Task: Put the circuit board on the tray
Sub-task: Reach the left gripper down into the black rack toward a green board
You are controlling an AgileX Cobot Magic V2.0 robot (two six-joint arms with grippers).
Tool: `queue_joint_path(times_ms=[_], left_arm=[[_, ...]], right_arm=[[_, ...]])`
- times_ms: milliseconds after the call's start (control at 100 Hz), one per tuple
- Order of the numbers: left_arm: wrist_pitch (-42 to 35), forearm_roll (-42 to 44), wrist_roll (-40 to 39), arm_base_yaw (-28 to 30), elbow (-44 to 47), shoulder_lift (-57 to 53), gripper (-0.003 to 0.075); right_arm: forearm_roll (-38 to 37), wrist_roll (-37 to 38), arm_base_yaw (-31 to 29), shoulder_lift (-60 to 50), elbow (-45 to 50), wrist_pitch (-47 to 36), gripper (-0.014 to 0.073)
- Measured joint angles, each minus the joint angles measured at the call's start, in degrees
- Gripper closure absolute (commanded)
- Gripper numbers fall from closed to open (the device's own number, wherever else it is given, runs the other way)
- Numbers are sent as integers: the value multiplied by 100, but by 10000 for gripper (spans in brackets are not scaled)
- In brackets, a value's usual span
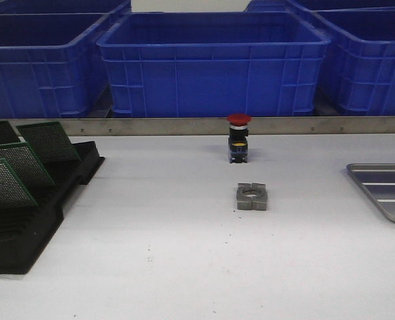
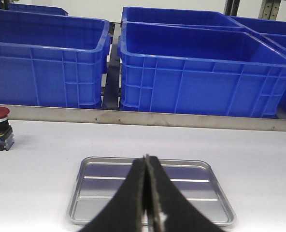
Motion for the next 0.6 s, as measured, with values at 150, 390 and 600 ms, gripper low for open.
queue_joint_path(times_ms=[150, 390, 600], left_arm=[[408, 0, 0, 0, -562, 708, 734], [1228, -13, 273, 0, -1334, 2016, 482], [1409, -92, 1656, 6, -1631, 2949, 334]], right_arm=[[0, -9, 0, 0, 0, 0, 653], [0, -9, 0, 0, 0, 0, 653], [0, -9, 0, 0, 0, 0, 653]])
